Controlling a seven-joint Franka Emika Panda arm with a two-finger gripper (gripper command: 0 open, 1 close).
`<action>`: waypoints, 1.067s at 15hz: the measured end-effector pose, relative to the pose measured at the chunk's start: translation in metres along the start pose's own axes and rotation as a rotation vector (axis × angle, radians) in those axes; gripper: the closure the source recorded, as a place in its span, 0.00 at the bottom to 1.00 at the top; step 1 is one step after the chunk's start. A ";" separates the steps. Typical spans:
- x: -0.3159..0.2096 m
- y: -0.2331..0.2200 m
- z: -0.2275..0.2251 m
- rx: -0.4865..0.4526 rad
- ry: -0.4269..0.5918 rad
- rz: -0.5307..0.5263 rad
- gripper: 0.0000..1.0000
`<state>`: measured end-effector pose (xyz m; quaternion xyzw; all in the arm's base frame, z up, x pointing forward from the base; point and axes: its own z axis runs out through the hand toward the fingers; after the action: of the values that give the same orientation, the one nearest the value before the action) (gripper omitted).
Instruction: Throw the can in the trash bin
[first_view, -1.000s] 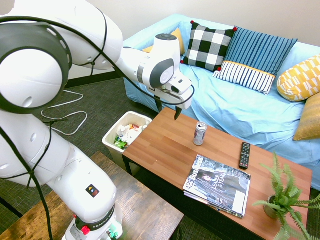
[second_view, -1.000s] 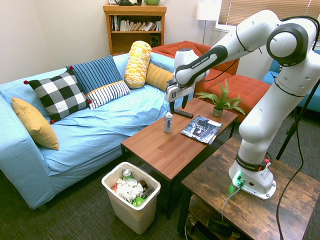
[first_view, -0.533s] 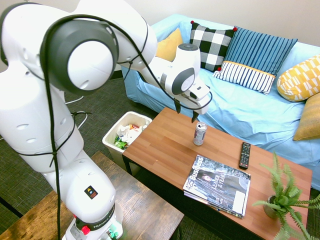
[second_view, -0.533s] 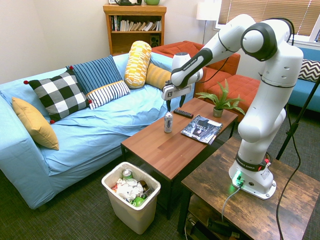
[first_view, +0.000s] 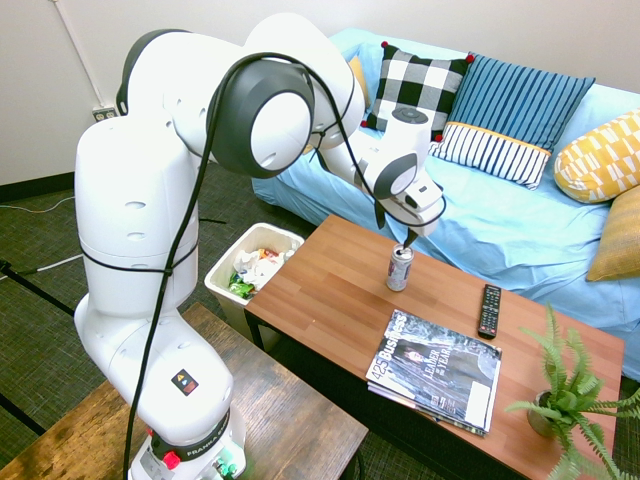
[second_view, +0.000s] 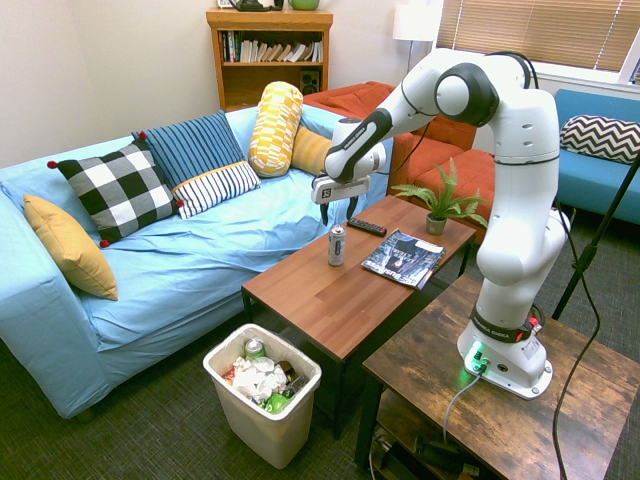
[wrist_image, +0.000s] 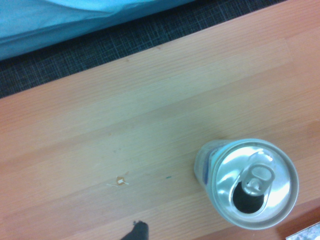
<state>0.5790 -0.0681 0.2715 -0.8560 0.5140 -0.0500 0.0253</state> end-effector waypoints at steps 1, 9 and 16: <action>0.004 -0.001 0.007 -0.004 -0.001 0.008 0.00; 0.023 -0.005 0.065 -0.038 -0.028 0.071 0.00; 0.027 -0.013 0.092 -0.067 -0.050 0.077 1.00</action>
<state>0.6132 -0.0862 0.1828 -0.8368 0.5473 -0.0102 0.0113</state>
